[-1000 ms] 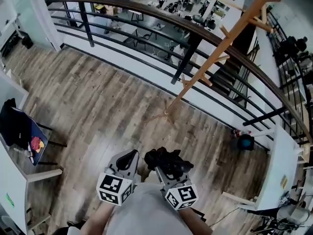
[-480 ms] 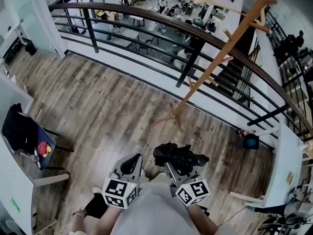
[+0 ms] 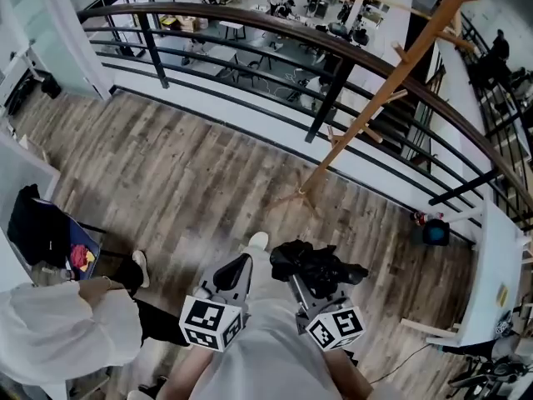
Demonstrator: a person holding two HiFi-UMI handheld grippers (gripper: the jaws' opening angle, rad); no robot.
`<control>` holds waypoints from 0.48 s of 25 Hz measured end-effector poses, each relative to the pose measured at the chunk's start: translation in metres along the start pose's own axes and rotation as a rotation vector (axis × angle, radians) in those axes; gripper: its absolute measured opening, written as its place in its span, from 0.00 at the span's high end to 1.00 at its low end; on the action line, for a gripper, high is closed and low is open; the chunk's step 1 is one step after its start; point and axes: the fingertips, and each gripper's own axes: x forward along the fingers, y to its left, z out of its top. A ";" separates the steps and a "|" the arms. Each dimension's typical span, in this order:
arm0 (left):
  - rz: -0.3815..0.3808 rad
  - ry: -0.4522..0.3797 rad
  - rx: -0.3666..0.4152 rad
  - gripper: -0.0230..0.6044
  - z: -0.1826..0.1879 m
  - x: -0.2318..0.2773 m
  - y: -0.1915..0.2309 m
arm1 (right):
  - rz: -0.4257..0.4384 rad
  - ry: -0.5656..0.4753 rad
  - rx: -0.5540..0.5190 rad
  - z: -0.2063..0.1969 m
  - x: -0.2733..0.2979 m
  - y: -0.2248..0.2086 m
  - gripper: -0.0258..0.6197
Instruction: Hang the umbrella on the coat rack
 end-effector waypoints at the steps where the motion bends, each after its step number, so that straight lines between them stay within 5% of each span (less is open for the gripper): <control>1: 0.000 0.008 -0.002 0.92 0.006 0.008 0.002 | -0.005 0.005 0.007 0.004 0.006 -0.005 0.52; 12: -0.056 0.129 0.027 0.92 0.055 0.102 0.060 | -0.154 0.002 -0.001 0.040 0.110 -0.072 0.52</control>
